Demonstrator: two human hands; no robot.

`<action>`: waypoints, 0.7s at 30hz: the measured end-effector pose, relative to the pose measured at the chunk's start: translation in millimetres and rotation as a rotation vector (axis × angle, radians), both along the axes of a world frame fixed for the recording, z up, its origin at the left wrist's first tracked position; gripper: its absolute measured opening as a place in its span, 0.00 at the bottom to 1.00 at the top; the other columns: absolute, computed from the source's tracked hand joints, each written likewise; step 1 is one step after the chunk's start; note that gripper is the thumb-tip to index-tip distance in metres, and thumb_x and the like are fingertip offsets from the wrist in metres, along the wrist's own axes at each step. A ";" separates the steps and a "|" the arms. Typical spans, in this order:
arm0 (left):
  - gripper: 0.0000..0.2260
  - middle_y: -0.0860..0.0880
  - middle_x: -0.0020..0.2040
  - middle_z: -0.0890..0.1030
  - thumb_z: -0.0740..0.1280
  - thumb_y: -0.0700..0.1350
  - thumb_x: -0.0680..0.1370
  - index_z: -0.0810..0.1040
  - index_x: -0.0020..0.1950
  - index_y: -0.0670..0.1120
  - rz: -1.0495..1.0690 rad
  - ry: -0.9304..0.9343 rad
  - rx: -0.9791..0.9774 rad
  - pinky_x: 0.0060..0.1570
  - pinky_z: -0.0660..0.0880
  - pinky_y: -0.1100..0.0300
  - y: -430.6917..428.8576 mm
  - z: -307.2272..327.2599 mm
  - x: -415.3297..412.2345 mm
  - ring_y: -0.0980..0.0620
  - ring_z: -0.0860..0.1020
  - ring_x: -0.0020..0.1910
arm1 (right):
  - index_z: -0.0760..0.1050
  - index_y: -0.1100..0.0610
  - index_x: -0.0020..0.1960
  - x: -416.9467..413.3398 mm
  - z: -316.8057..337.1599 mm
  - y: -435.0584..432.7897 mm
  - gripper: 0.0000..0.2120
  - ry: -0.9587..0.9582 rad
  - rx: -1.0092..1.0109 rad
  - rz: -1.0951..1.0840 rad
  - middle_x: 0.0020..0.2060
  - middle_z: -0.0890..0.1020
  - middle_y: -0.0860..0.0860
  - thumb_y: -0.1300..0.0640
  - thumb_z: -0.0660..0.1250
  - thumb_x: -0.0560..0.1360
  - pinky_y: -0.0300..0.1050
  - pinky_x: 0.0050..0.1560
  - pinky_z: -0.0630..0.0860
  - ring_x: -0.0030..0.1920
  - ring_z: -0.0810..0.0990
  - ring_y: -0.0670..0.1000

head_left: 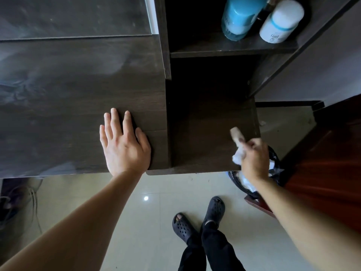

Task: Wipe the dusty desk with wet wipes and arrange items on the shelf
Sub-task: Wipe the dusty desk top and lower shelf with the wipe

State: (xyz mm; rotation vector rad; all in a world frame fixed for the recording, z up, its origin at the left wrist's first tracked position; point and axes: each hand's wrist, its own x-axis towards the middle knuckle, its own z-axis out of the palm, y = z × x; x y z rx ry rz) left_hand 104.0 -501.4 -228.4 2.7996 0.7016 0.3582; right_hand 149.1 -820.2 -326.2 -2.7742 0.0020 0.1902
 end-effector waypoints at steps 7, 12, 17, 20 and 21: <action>0.22 0.39 0.74 0.63 0.55 0.46 0.78 0.68 0.71 0.41 0.000 0.007 -0.012 0.74 0.52 0.46 -0.6 1.6 -0.8 0.40 0.58 0.74 | 0.70 0.53 0.68 7.7 -0.7 98.6 0.26 0.016 0.108 0.114 0.56 0.70 0.56 0.67 0.65 0.71 0.46 0.51 0.69 0.56 0.67 0.59; 0.22 0.38 0.74 0.63 0.55 0.47 0.78 0.67 0.71 0.41 -0.013 0.021 -0.008 0.73 0.52 0.45 1.0 1.5 -1.5 0.40 0.57 0.74 | 0.78 0.54 0.59 -51.6 0.0 143.0 0.24 -0.016 0.106 0.486 0.44 0.76 0.56 0.69 0.60 0.66 0.47 0.35 0.74 0.44 0.74 0.59; 0.23 0.36 0.74 0.61 0.54 0.47 0.78 0.66 0.72 0.41 -0.056 0.047 -0.026 0.73 0.51 0.44 3.4 0.8 0.1 0.38 0.56 0.75 | 0.77 0.55 0.61 -47.1 -2.6 108.8 0.24 0.000 0.138 0.217 0.46 0.76 0.57 0.71 0.66 0.68 0.45 0.35 0.72 0.47 0.72 0.58; 0.23 0.36 0.74 0.61 0.55 0.47 0.78 0.66 0.71 0.40 -0.176 0.067 -0.047 0.73 0.51 0.43 13.0 3.1 -1.0 0.37 0.56 0.74 | 0.73 0.60 0.63 -68.7 -5.1 144.8 0.31 -0.020 0.076 -0.011 0.47 0.74 0.58 0.74 0.70 0.62 0.48 0.34 0.77 0.47 0.73 0.59; 0.23 0.36 0.74 0.62 0.55 0.48 0.79 0.67 0.71 0.41 -0.257 0.078 -0.046 0.73 0.52 0.44 23.1 4.6 -3.6 0.37 0.57 0.74 | 0.72 0.61 0.65 -80.7 -8.4 161.4 0.31 -0.013 0.076 -0.056 0.47 0.74 0.58 0.73 0.70 0.63 0.49 0.35 0.78 0.48 0.74 0.59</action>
